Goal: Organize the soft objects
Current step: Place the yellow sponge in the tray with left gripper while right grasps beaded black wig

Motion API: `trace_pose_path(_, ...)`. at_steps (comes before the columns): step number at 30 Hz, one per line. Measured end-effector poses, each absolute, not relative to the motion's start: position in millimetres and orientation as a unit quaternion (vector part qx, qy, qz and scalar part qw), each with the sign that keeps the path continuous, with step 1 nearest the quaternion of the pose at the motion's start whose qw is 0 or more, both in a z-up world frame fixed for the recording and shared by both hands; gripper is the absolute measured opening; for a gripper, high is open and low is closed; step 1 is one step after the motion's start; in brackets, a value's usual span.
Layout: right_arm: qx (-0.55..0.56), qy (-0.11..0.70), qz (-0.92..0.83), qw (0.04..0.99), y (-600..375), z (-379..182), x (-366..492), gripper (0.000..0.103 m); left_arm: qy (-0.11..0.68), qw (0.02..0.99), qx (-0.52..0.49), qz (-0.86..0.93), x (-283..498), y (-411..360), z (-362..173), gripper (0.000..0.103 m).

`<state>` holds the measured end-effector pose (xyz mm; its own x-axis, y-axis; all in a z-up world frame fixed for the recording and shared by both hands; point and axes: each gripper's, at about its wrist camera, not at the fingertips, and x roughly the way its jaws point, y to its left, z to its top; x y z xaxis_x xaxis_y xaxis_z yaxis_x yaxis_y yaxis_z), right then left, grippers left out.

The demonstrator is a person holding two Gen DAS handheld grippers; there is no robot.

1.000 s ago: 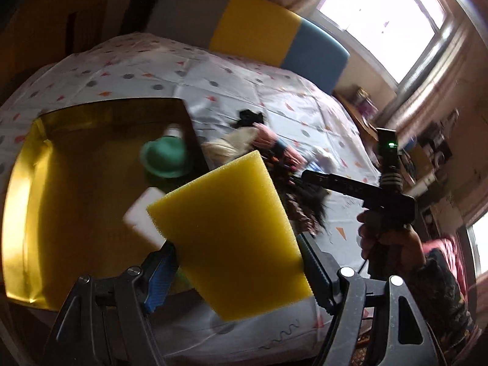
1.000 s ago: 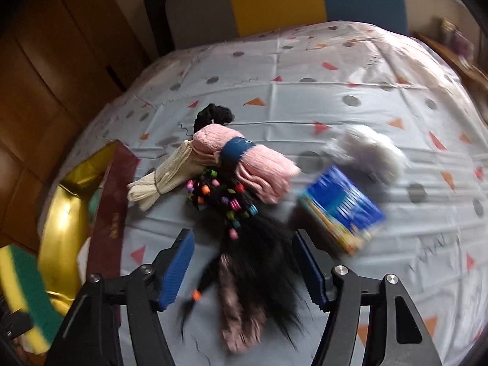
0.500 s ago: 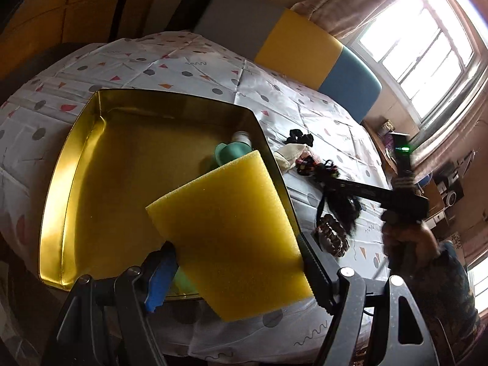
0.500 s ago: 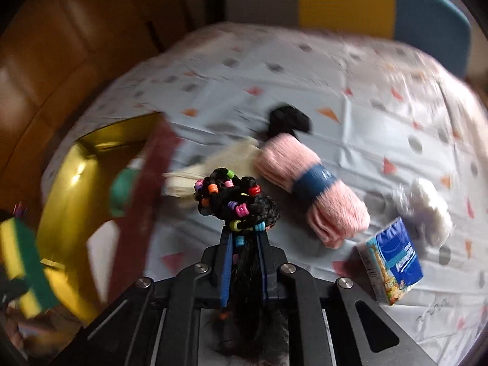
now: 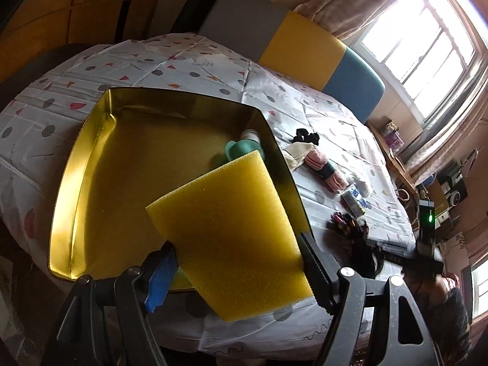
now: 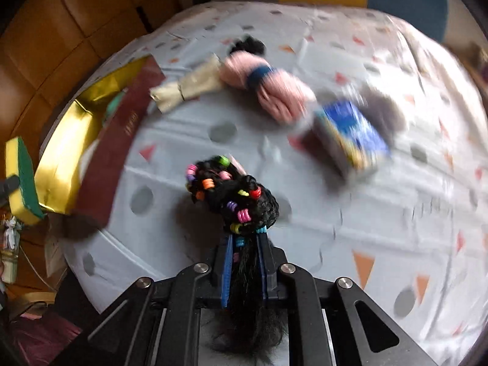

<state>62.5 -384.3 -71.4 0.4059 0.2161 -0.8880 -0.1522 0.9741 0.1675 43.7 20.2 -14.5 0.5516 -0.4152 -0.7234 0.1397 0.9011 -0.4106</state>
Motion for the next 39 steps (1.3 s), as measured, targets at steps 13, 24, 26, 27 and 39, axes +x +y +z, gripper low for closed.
trace_pose_path(13, 0.002, 0.532, 0.048, 0.845, -398.0, -86.9, 60.1, 0.015, 0.42, 0.898, -0.063, -0.113, 38.2, 5.5, -6.4, 0.076)
trace_pose_path(24, -0.009, 0.532, 0.045, 0.845, -393.5, -90.0, 63.3, 0.015, 0.457, 0.88, -0.067, -0.107, 63.7, 9.5, -18.9, 0.075)
trace_pose_path(26, 0.0, 0.534, 0.046, 0.844, -395.5, -90.1, 63.8, 0.015, 0.477, 0.867, -0.1, -0.11, 76.4, 18.5, -23.8, 0.074)
trace_pose_path(27, 0.002, 0.534, 0.046, 0.844, -396.1, -90.0, 63.6, 0.015, 0.484, 0.861, -0.114, -0.108, 82.9, 23.0, -25.6, 0.074)
trace_pose_path(39, -0.007, 0.534, 0.05, 0.844, -396.3, -89.0, 62.0, 0.015, 0.51, 0.848, -0.115, -0.088, 180.8, 19.2, -39.7, 0.073)
